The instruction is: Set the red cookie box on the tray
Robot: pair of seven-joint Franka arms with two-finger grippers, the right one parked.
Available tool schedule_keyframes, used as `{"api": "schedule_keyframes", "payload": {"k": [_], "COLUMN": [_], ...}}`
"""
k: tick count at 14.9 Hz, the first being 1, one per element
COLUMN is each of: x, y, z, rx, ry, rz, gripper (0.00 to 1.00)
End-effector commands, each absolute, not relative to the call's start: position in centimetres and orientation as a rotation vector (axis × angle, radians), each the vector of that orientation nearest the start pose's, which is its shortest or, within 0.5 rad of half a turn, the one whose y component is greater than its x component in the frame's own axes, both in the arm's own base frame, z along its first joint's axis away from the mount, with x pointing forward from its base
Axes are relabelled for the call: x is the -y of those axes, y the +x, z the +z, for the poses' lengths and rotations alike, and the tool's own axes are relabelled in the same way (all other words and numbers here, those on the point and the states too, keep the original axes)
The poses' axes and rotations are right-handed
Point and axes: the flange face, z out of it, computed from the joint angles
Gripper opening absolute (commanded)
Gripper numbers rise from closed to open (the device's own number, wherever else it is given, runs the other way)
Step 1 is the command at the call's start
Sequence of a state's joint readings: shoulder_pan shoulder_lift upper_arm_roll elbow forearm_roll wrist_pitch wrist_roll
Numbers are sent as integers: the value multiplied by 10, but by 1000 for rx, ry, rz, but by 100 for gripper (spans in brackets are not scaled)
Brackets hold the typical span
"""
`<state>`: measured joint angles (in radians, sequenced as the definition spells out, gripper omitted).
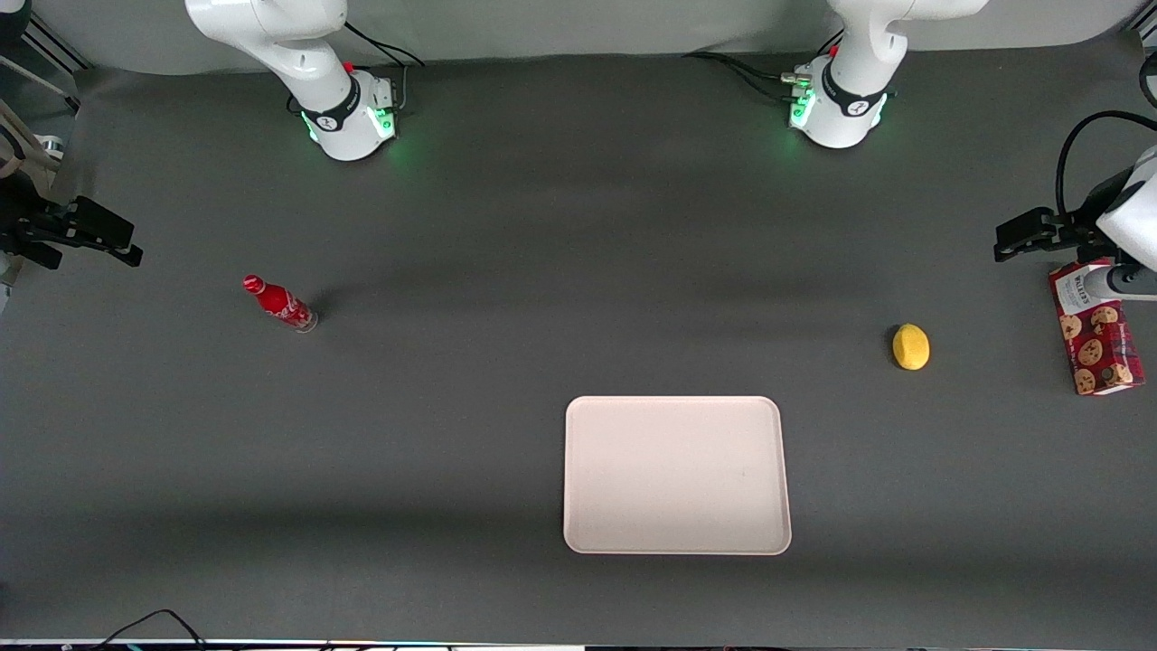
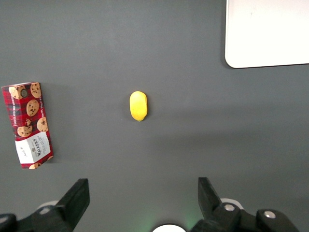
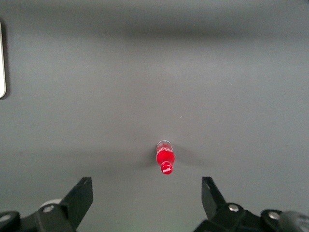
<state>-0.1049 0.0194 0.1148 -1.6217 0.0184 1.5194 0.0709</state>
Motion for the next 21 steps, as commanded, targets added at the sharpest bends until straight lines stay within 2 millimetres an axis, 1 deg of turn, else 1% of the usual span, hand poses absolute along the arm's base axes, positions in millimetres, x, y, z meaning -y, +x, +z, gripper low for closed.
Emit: {"api": "schedule_keyframes", "payload": {"k": [1,2,5,7,9,10,11,12,13,14,15,16,17,18,19,21], "x": [-9,-10,-13,-21,-82,-101,-122,-149,-170,-187,-201,-217,-227,-232,-244,-275], "y": [544,544,544,538,539,544,552,559,568,578,588,594,602,608,611,607], "z": [589,591,585,579,568,557,540,523,503,475,442,414,384,355,331,294], "rx": [-141,-152,-133,-91,44,9,-47,-53,-54,-91,-153,-179,-200,-264,-294,-394], "ry": [-3103,-3103,-3103,-3099,-3110,-3106,-3084,-3049,-3033,-3013,-2997,-2986,-2977,-2965,-2972,-2993], "rz": [193,194,229,320,344,356,374,380,367,382,411,414,415,427,416,384], "gripper": [100,100,100,100,100,100,100,100,100,100,100,100,100,100,100,100]}}
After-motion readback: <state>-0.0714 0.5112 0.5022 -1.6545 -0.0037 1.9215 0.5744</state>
